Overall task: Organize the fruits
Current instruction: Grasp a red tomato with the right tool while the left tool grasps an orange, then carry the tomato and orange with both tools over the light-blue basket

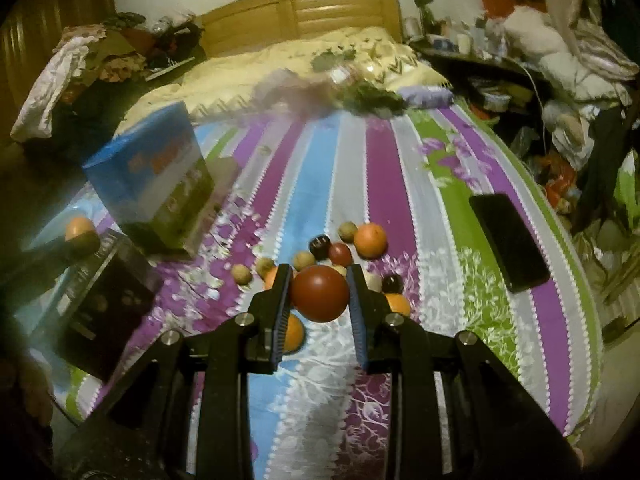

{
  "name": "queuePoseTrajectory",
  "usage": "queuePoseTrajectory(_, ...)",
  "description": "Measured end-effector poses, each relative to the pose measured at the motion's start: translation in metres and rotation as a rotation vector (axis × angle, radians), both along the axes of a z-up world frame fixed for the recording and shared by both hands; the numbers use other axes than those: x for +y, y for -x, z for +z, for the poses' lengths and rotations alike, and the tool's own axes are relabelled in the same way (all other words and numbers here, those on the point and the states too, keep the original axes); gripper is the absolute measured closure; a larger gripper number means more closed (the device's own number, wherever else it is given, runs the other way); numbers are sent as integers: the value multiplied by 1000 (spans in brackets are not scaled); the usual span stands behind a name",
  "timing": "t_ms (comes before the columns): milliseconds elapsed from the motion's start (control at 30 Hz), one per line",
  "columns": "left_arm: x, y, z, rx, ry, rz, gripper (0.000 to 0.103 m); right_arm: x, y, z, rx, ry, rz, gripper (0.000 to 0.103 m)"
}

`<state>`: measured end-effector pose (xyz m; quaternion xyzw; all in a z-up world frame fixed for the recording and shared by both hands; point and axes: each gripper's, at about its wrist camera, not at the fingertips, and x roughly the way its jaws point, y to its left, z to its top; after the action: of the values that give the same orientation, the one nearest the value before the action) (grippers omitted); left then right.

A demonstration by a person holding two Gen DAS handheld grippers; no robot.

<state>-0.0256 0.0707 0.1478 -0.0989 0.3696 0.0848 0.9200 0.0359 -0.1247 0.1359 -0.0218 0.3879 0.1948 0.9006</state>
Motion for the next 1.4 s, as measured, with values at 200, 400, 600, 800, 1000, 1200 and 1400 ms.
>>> queuePoseTrajectory(200,26,21,25,-36,1,65,64,28,4,23,-39,-8,38,75)
queuePoseTrajectory(400,63,47,51,-80,1,143,64,63,12,40,-66,-14,101,75)
queuePoseTrajectory(600,100,74,67,-98,1,214,64,106,22,58,-88,-24,170,75)
queuePoseTrajectory(800,139,101,73,-105,13,287,64,154,35,74,-96,-53,262,75)
queuePoseTrajectory(1000,186,130,76,-90,22,380,64,209,45,81,-72,-86,371,75)
queuePoseTrajectory(1200,234,157,71,-59,41,480,64,261,56,82,-29,-86,474,75)
queuePoseTrajectory(1400,265,171,58,-16,77,525,64,300,62,71,54,-60,551,75)
